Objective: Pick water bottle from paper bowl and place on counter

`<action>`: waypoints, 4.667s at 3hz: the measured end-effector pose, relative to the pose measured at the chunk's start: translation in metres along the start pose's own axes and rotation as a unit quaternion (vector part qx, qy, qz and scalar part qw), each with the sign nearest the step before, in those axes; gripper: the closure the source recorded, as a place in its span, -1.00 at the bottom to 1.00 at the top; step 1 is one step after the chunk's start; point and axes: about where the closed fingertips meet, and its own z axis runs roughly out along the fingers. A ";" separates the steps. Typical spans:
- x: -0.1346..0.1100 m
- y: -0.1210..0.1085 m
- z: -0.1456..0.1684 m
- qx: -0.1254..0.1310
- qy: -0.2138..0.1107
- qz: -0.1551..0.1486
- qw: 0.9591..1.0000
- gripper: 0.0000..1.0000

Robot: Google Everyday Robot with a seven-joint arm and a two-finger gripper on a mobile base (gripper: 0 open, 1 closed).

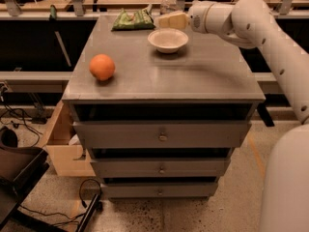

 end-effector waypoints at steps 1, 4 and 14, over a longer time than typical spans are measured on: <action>0.010 -0.001 0.019 -0.010 -0.005 0.006 1.000 -1.00; 0.018 0.001 0.037 -0.015 -0.013 0.013 1.000 -0.08; -0.050 0.136 -0.074 -0.096 -0.064 -0.018 0.993 1.00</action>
Offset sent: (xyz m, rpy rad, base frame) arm 0.0374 0.0142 -0.0272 0.0600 -0.0106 0.0093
